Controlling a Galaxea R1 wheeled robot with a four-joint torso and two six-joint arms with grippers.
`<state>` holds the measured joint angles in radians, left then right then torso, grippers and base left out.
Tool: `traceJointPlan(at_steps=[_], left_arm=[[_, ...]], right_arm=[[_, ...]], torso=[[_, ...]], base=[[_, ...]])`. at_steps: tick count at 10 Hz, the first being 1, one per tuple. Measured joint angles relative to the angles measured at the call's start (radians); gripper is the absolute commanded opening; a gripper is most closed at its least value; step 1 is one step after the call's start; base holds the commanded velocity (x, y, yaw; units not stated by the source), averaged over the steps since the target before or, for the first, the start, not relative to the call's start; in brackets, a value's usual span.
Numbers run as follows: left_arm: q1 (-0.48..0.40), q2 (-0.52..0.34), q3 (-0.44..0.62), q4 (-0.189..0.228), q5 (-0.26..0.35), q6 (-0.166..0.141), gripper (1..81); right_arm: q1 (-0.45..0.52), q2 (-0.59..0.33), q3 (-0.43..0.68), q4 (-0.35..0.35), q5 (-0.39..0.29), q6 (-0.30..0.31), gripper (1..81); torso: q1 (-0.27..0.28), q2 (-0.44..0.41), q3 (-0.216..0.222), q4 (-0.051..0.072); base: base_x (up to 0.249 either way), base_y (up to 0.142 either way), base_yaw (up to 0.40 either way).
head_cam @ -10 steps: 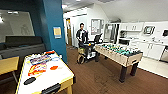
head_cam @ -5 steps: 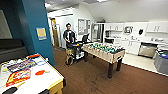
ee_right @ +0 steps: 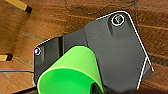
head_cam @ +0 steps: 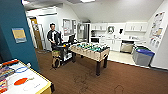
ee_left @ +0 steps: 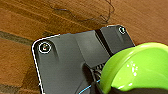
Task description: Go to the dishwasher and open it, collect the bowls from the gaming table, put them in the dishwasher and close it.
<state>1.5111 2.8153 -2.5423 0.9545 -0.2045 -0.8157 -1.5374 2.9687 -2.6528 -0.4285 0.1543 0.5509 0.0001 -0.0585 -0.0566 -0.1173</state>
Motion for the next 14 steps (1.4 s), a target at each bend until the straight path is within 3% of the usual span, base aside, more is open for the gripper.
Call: traceJointPlan(at_steps=[10,14], left_arm=[[0.000,-0.001,0.000,0.000,0.002,0.000,1.0],[-0.003,-0.001,0.000,0.000,-0.001,0.000,1.0]], right_arm=[[0.000,0.000,0.000,0.000,0.000,0.000,1.0],[-0.003,0.000,0.000,0.000,-0.001,0.000,1.0]], torso=[[0.000,0.000,0.000,0.000],[0.000,0.000,0.000,0.000]], base=[[0.000,0.000,-0.390],[0.000,-0.033,-0.073]])
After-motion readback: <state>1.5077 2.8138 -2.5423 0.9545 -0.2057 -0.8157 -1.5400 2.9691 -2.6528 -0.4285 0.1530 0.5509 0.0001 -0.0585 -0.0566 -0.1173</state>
